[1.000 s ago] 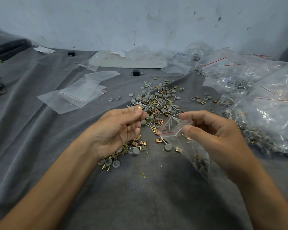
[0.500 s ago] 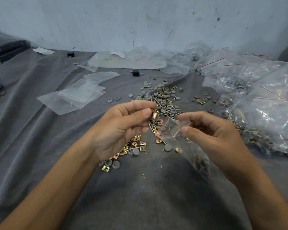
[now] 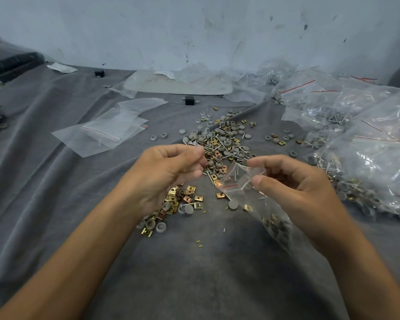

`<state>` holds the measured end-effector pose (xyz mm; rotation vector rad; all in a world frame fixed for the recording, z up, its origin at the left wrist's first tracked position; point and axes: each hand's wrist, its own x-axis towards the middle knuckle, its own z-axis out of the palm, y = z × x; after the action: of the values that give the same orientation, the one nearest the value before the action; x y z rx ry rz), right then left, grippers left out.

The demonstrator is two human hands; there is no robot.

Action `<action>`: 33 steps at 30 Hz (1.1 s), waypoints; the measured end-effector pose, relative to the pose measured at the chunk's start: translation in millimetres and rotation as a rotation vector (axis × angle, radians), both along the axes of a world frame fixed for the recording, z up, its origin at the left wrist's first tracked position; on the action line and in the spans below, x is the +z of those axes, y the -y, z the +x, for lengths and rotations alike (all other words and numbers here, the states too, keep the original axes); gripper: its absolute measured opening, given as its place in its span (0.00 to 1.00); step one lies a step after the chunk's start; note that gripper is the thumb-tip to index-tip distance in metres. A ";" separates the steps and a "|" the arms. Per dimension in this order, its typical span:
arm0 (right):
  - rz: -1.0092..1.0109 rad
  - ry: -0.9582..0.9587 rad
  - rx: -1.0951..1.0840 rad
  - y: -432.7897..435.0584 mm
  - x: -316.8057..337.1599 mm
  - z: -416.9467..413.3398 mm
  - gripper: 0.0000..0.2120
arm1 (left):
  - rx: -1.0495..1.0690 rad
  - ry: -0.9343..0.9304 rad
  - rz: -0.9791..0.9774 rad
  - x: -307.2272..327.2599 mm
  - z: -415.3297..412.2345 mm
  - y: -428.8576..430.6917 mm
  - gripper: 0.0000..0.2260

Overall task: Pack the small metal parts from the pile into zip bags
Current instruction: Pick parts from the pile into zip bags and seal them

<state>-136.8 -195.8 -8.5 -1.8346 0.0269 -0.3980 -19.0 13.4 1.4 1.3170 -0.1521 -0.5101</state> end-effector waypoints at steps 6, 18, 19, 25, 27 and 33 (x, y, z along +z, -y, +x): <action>-0.009 -0.003 -0.002 1.3 -0.1 0.3 0.12 | 0.157 -0.316 -0.162 -8.6 24.9 -15.4 0.12; -0.005 -0.007 0.000 -0.9 2.4 -0.7 0.12 | -0.050 -0.121 -0.249 10.3 11.9 -22.6 0.17; -0.003 -0.004 0.000 -1.4 2.9 -1.0 0.12 | -0.056 -0.081 -0.231 10.9 9.2 -21.8 0.18; 0.005 -0.005 0.009 -5.0 4.3 -1.1 0.14 | -0.062 0.208 -0.049 9.5 -13.6 -2.6 0.14; 0.003 -0.007 0.011 -6.8 4.9 -1.0 0.14 | -0.094 0.270 0.012 7.3 -20.1 5.4 0.13; -0.006 -0.008 -0.006 -5.5 6.4 -1.7 0.12 | -0.024 0.587 0.373 1.3 -8.6 5.2 0.04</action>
<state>-138.5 -190.3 -2.1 -1.8428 0.0364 -0.3950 -27.6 8.2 2.7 1.8082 -0.5799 -0.1585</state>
